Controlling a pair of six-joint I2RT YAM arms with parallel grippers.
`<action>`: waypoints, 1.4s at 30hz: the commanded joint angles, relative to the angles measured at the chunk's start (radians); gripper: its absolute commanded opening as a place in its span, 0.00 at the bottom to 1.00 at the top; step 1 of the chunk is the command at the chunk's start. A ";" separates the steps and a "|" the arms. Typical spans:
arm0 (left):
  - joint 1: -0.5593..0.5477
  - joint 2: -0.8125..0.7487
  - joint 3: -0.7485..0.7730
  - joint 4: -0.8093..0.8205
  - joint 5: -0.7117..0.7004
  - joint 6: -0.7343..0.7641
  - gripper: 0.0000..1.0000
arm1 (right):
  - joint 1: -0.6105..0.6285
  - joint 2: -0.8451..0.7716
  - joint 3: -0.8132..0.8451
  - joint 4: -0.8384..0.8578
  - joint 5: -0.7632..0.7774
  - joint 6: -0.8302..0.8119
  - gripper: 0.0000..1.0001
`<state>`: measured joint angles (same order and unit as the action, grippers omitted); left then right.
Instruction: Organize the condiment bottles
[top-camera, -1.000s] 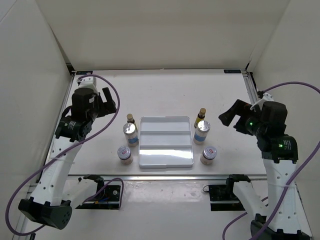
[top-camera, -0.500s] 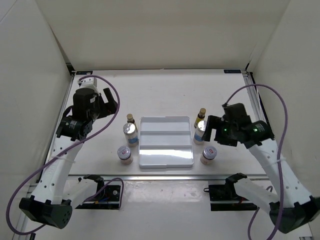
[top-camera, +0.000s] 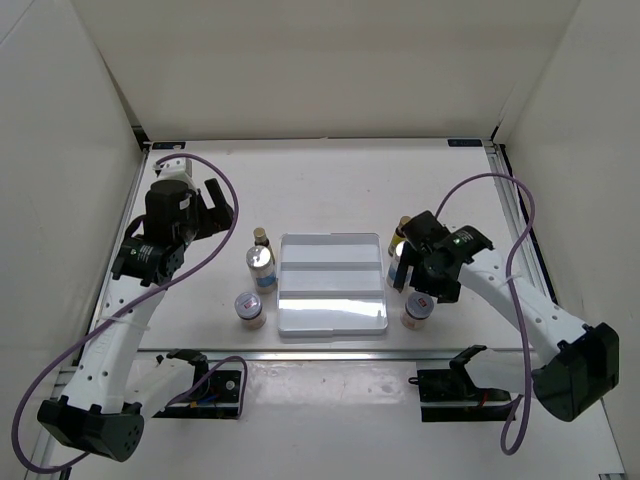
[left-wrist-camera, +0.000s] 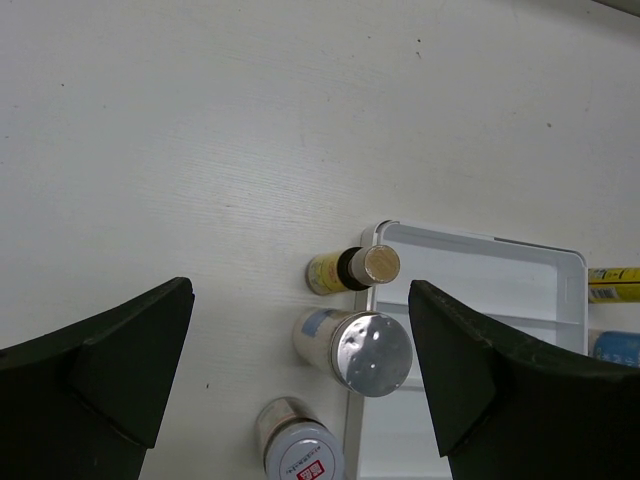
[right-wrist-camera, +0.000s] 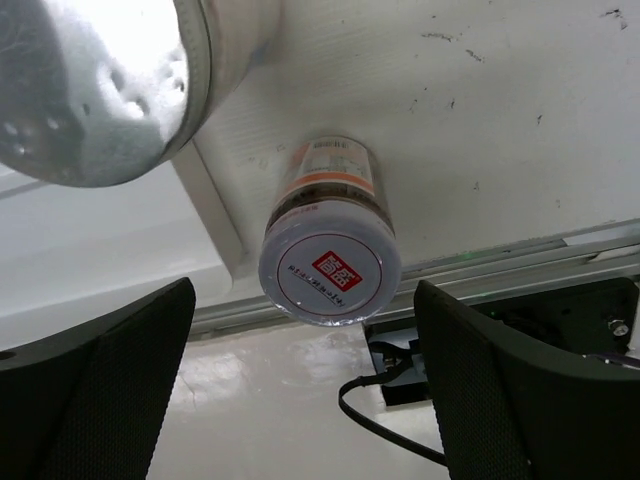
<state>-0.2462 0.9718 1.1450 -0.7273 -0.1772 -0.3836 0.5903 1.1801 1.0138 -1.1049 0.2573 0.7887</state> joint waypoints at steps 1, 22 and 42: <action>-0.004 -0.022 -0.005 0.002 -0.018 -0.001 1.00 | -0.004 0.007 -0.029 0.007 0.053 0.075 0.92; -0.004 -0.013 -0.005 0.002 -0.008 -0.001 1.00 | -0.003 -0.077 -0.107 0.025 -0.058 0.095 0.24; -0.004 -0.013 -0.005 0.002 -0.027 -0.001 1.00 | 0.431 0.105 0.135 0.134 0.146 0.185 0.00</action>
<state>-0.2462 0.9722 1.1431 -0.7273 -0.1875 -0.3832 1.0164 1.2793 1.0897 -1.0672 0.3470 0.9802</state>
